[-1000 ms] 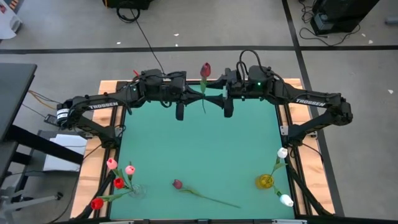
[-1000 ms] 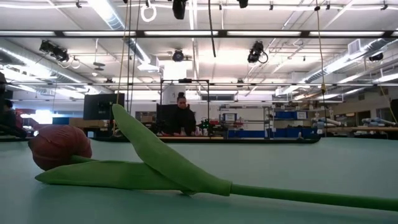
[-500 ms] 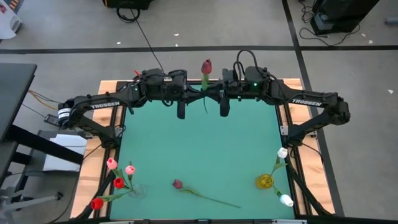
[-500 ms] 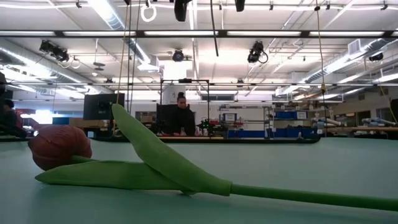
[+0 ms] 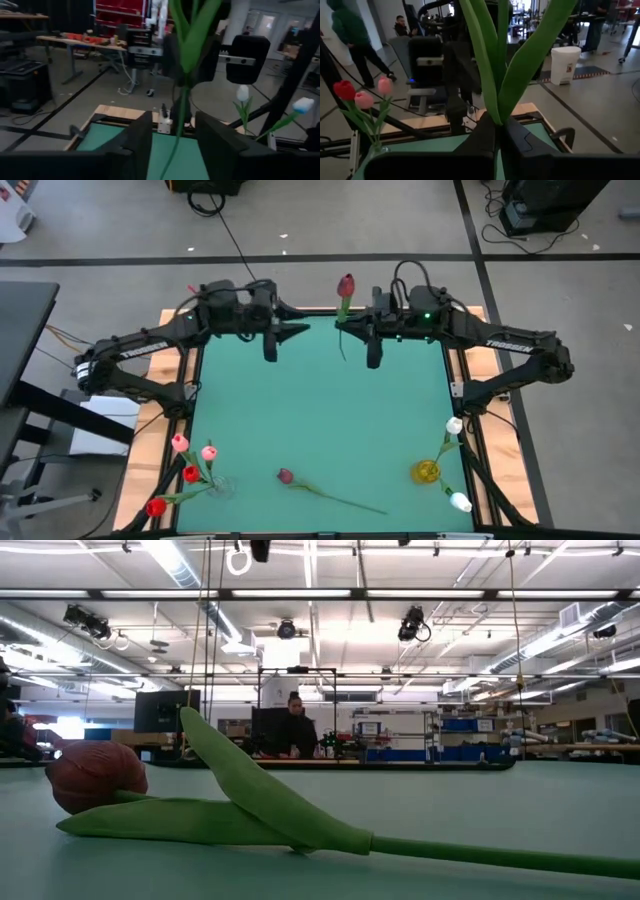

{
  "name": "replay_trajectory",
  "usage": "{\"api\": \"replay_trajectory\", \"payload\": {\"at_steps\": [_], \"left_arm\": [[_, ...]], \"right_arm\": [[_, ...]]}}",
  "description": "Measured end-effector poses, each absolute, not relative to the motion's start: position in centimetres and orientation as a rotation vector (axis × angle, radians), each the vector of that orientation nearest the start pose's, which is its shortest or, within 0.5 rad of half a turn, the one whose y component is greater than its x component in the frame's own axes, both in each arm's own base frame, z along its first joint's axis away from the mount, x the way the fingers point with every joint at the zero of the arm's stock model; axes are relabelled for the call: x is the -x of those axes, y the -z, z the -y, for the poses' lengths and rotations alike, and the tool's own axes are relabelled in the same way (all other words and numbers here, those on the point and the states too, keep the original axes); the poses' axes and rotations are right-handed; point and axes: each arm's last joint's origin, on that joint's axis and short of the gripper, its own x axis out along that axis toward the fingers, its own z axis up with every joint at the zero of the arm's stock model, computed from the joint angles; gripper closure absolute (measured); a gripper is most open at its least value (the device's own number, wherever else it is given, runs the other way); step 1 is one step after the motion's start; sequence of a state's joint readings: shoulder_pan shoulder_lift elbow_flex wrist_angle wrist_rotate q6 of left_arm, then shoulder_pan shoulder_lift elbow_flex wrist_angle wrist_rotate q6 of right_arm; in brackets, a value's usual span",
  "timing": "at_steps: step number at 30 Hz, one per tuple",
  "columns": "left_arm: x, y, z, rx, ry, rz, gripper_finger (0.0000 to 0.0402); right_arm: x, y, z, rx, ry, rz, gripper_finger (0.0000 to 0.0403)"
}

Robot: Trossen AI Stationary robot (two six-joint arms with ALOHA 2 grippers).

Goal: Sort flowers into vase by color
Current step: Put the top dark red flower into the yellow transparntl vase

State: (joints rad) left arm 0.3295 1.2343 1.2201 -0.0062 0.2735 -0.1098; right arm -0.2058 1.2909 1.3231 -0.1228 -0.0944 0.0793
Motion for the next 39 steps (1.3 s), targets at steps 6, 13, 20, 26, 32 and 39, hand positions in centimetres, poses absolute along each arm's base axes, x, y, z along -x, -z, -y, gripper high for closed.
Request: {"api": "replay_trajectory", "payload": {"at_steps": [6,13,20,26,32,39], "left_arm": [[-23.9,-42.3,-7.8,0.079,-0.074,0.032,0.0202],[-23.4,-42.8,-7.5,0.068,-0.071,0.053,0.0191],[-23.4,-42.7,-7.6,0.068,-0.071,0.053,0.0191],[-23.5,-42.7,-7.6,0.074,-0.071,0.054,0.0191],[-23.5,-42.7,-7.6,0.074,-0.071,0.054,0.0191],[-23.5,-42.7,-7.6,0.074,-0.07,0.055,0.0191]], "right_arm": [[-25.4,-42.9,5.0,-0.099,0.115,-0.087,0.039],[-23.5,-43.7,4.6,-0.099,0.12,-0.079,0.039],[-23.8,-43.3,4.2,-0.114,0.099,-0.119,0.039],[-22.4,-42.6,3.5,-0.101,-0.025,-0.235,0.039],[-18.6,-41.9,1.6,-0.107,-0.222,-0.232,0.039],[-12.9,-38.2,-1.1,-0.164,-0.464,-0.144,0.039]]}}
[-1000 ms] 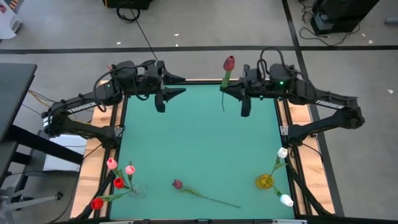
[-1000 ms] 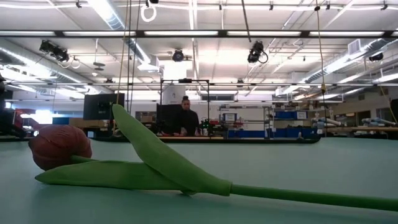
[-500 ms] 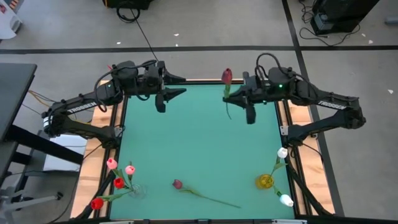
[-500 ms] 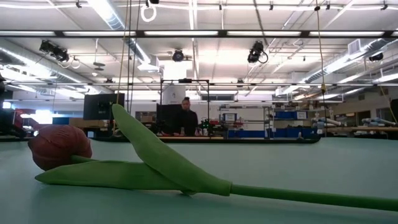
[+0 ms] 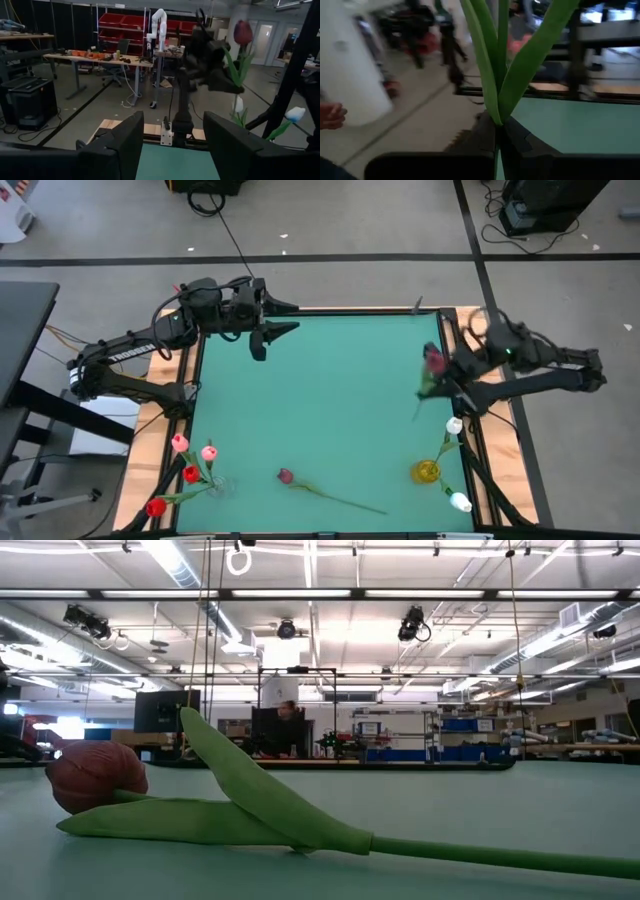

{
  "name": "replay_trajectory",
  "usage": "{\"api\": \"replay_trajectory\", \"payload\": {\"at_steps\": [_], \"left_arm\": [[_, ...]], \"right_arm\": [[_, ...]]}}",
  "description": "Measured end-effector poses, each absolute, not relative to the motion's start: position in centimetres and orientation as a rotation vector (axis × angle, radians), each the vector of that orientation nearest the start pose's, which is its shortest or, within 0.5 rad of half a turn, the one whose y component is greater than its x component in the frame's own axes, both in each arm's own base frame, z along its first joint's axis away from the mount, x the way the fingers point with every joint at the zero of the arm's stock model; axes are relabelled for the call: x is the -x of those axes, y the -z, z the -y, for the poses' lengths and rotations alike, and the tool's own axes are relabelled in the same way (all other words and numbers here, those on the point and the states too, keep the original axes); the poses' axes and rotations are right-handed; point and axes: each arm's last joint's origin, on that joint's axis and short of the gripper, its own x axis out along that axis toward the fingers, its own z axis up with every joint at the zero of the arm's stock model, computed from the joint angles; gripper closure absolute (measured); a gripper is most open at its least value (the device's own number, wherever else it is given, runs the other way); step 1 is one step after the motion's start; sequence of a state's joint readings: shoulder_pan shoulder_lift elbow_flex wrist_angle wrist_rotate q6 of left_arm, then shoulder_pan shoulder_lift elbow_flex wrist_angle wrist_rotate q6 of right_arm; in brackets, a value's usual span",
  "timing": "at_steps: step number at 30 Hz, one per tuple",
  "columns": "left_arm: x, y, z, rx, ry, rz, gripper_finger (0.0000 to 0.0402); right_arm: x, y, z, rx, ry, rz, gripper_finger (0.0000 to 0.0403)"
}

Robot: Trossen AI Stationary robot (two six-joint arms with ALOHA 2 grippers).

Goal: Sort flowers into vase by color
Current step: Put the top dark red flower into the yellow transparntl vase

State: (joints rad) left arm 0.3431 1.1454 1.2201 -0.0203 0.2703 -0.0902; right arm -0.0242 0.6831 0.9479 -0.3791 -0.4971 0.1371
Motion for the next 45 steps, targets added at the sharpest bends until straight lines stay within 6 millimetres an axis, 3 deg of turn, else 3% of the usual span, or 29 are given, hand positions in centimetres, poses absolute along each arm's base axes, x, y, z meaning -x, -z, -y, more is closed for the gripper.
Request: {"api": "replay_trajectory", "payload": {"at_steps": [6,11,20,29,45], "left_arm": [[-23.5,-42.7,-7.6,0.074,-0.07,0.056,0.0191],[-23.5,-42.7,-7.6,0.074,-0.07,0.056,0.0191],[-23.5,-42.7,-7.6,0.074,-0.07,0.057,0.0191],[-23.5,-42.7,-7.6,0.074,-0.07,0.057,0.0191],[-23.5,-42.7,-7.6,0.074,-0.07,0.057,0.0191]], "right_arm": [[-10.0,-33.8,-2.4,-0.259,-0.645,-0.059,0.039],[-8.8,-32.3,-3.0,-0.313,-0.755,-0.002,0.039],[-9.4,-29.8,-4.9,-0.339,-0.967,-0.051,0.039],[-9.6,-29.1,-5.6,-0.277,-0.979,0.002,0.039],[-10.3,-27.8,-6.2,-0.167,-1.002,-0.074,0.0383]]}}
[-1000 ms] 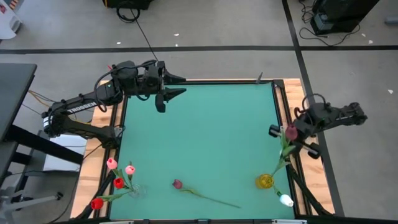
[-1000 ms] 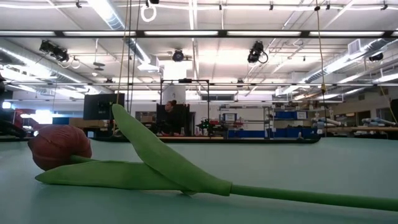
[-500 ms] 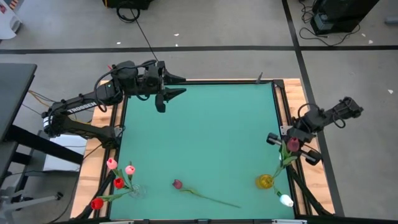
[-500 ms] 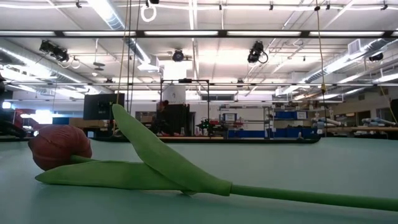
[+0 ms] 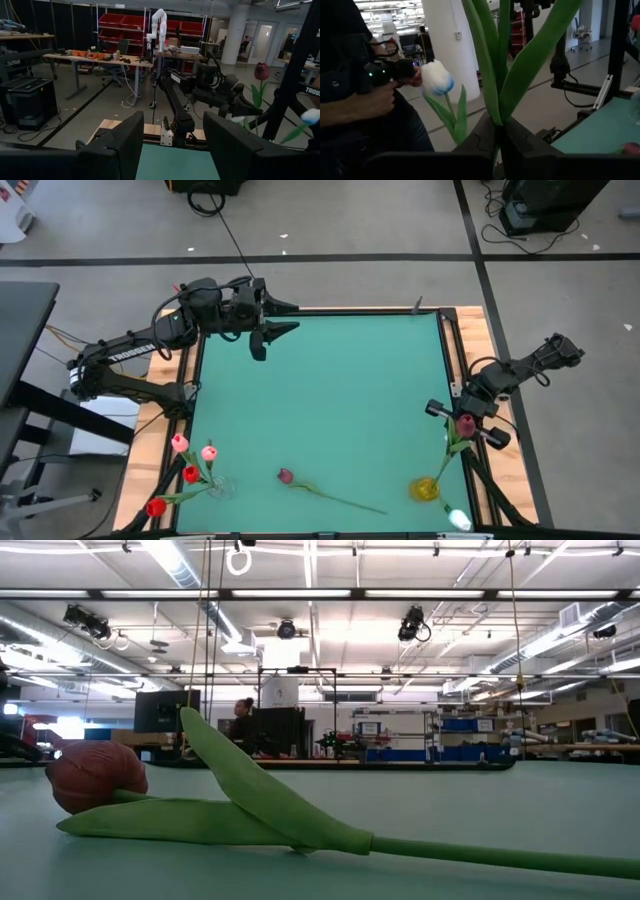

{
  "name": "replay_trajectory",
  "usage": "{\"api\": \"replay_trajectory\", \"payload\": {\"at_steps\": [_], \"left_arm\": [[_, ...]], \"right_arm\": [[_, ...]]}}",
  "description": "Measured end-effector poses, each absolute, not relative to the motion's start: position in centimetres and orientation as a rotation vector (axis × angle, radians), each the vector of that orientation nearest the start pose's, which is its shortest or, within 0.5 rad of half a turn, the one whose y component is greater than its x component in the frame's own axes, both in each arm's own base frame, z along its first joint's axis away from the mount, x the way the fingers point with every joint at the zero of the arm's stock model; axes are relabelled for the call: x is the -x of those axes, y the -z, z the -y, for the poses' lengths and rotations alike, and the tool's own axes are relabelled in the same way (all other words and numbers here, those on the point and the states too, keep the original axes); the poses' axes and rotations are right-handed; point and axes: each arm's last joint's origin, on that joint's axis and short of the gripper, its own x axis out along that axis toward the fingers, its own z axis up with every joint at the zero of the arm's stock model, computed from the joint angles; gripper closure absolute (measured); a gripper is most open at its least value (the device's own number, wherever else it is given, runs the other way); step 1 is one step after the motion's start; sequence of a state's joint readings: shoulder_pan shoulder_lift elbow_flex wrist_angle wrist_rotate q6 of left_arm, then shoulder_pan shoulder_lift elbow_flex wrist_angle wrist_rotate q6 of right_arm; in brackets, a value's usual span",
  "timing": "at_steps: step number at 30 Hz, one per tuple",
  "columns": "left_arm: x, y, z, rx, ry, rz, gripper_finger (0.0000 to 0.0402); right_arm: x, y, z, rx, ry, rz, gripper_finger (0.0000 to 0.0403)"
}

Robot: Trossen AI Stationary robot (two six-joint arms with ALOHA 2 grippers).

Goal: Sort flowers into vase by color
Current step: Put the top dark red flower into the yellow transparntl vase, then put the dark red flower into the yellow transparent vase

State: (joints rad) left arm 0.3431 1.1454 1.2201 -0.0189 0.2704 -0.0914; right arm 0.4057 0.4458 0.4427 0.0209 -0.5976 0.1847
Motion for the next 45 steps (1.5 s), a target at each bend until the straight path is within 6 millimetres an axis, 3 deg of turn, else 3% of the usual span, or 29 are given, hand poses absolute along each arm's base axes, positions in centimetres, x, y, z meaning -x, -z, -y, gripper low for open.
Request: {"api": "replay_trajectory", "payload": {"at_steps": [19,33,38,45], "left_arm": [[-23.5,-42.7,-7.6,0.074,-0.07,0.057,0.0191],[-23.5,-42.7,-7.6,0.074,-0.07,0.057,0.0191],[-23.5,-42.7,-7.6,0.074,-0.07,0.057,0.0191],[-23.5,-42.7,-7.6,0.074,-0.07,0.057,0.0191]], "right_arm": [[-10.4,-27.7,-6.5,-0.19,-1.11,-0.11,0.0369],[-10.4,-27.8,-6.5,-0.213,-1.116,-0.112,0.0182],[-10.2,-29.0,-6.4,-0.257,-1.129,-0.027,0.015],[-9.4,-32.3,-5.9,-0.22,-1.075,0.111,0.0139]]}}
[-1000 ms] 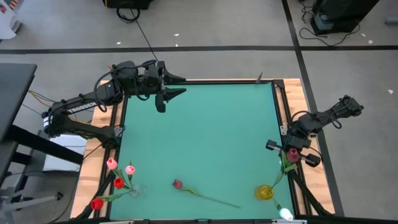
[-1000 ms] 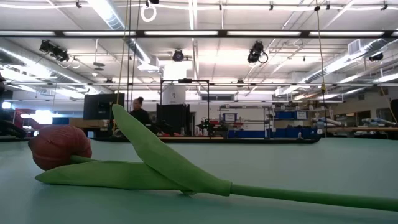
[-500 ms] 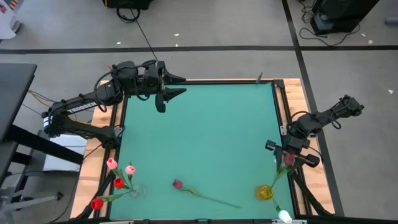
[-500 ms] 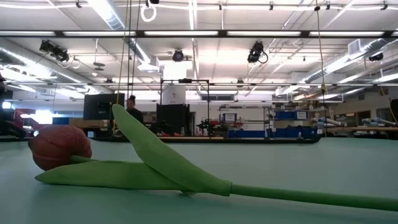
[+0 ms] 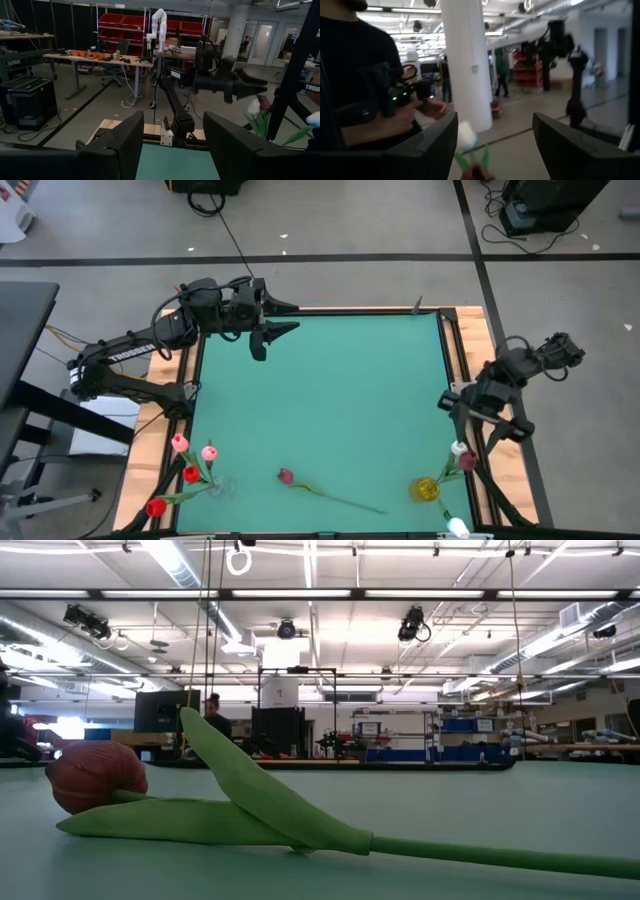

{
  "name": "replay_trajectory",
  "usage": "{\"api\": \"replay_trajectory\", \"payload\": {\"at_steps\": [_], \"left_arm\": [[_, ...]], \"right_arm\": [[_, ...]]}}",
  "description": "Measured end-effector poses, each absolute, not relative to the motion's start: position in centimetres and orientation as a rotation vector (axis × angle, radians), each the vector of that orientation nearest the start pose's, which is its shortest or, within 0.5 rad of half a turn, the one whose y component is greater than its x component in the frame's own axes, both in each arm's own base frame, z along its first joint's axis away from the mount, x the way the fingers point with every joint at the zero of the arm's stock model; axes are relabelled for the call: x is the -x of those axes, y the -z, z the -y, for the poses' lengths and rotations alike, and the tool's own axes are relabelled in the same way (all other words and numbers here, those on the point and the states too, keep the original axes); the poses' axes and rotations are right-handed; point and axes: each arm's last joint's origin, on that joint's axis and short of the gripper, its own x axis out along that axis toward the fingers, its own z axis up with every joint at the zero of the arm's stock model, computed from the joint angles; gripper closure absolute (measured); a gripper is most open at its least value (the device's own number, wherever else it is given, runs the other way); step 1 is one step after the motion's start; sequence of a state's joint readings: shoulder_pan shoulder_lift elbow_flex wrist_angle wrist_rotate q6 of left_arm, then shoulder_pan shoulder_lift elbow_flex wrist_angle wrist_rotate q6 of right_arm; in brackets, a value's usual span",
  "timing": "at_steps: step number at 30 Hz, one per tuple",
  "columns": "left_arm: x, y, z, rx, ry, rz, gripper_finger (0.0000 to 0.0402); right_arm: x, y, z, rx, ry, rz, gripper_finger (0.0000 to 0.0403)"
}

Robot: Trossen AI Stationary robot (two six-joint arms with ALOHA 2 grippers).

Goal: Sort flowers into vase by color
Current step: Put the dark red flower into the yellow transparent vase

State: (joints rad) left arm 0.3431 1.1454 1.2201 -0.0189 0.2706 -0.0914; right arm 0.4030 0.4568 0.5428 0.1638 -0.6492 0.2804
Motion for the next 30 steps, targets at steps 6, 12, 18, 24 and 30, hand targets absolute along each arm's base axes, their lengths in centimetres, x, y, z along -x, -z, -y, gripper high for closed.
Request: {"api": "replay_trajectory", "payload": {"at_steps": [6,12,18,24,30], "left_arm": [[-23.5,-42.7,-7.6,0.074,-0.07,0.057,0.0191],[-23.5,-42.7,-7.6,0.075,-0.07,0.056,0.0191],[-23.5,-42.7,-7.6,0.075,-0.07,0.056,0.0191],[-23.5,-42.7,-7.6,0.075,-0.07,0.056,0.0191],[-23.5,-42.7,-7.6,0.074,-0.07,0.056,0.0191]], "right_arm": [[-9.1,-34.3,-5.4,-0.188,-0.931,0.219,0.0139],[-9.6,-34.9,-4.7,-0.224,-0.606,0.266,0.0139],[-10.1,-35.1,-4.3,-0.152,-0.421,0.323,0.0139],[-13.1,-35.4,-4.4,-0.174,-0.296,0.225,0.0142],[-18.3,-36.0,-3.6,-0.227,-0.14,0.112,0.0143]]}}
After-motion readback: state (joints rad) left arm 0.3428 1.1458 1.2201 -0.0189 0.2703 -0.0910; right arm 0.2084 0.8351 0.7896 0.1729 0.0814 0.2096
